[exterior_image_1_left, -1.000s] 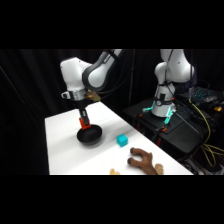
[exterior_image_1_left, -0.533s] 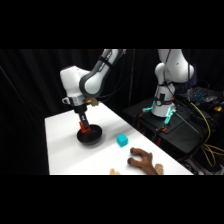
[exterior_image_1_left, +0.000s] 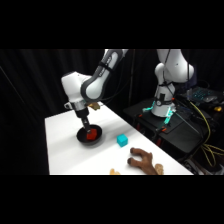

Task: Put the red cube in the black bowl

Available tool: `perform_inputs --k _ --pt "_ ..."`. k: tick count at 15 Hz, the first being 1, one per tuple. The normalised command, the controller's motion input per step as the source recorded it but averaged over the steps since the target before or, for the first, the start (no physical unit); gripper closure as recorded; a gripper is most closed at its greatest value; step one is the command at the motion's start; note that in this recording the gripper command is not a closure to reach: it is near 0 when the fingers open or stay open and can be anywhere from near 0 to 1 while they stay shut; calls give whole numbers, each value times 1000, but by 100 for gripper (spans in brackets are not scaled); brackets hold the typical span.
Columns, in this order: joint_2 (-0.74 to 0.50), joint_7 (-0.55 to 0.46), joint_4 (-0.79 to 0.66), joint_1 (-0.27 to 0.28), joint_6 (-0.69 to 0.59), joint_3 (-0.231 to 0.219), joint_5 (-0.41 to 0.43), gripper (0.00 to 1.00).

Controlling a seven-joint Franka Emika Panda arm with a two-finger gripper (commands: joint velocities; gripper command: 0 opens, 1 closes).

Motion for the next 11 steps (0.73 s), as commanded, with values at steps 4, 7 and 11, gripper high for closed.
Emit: perform_inputs --k 4,7,11 --pt "-452 139 4 103 -448 -61 -49 0" --pt "-533 243 107 158 -571 -104 -146 0" --pt "-224 179 373 111 -546 -85 -131 0"
